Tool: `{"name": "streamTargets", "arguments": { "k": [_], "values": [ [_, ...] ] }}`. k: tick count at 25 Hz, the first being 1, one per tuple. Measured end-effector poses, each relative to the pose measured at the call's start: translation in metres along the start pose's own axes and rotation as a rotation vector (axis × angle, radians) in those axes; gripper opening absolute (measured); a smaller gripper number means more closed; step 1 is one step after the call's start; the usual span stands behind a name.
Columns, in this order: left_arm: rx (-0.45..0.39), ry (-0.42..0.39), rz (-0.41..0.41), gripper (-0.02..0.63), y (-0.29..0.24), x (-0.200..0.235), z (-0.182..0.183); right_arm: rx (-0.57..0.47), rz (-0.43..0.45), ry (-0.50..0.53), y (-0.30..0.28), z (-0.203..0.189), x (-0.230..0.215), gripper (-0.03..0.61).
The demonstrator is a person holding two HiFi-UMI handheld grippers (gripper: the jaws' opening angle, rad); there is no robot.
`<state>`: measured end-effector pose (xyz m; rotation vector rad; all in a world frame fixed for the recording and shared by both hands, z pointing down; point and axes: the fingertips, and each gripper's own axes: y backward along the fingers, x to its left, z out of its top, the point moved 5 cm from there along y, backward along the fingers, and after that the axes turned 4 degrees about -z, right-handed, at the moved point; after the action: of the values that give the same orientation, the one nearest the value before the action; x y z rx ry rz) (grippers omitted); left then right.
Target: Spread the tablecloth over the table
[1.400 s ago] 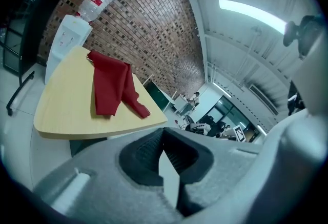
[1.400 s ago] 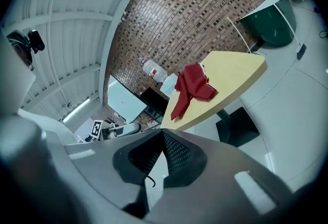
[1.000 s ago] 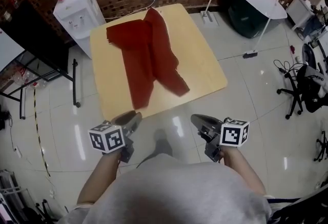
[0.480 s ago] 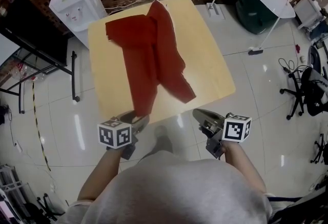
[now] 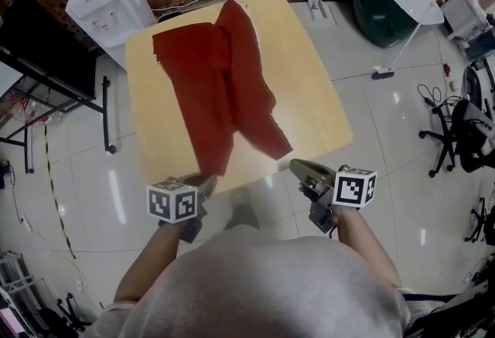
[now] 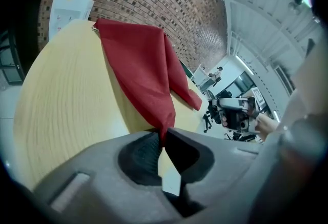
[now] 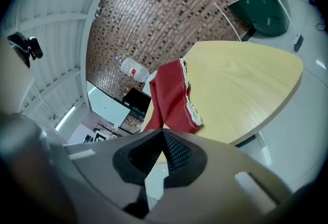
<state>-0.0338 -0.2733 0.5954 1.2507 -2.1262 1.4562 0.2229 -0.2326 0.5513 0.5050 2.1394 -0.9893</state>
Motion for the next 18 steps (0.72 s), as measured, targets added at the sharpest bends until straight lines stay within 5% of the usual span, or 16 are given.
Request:
{"name": "streamTargets", "arguments": {
  "k": [4,9,18],
  "values": [
    [0.012,0.012,-0.018,0.014,0.002,0.001,0.003,0.003,-0.063,0.041,-0.005,0.008,-0.009,-0.002],
    [0.012,0.028,-0.023,0.014,0.007,-0.003,0.007,0.040,-0.146,0.108,-0.016,0.015,-0.026,0.098],
    [-0.033,0.015,-0.025,0.014,0.015,-0.009,0.018,0.173,-0.277,0.497,-0.040,0.018,-0.029,0.166]
  ]
}}
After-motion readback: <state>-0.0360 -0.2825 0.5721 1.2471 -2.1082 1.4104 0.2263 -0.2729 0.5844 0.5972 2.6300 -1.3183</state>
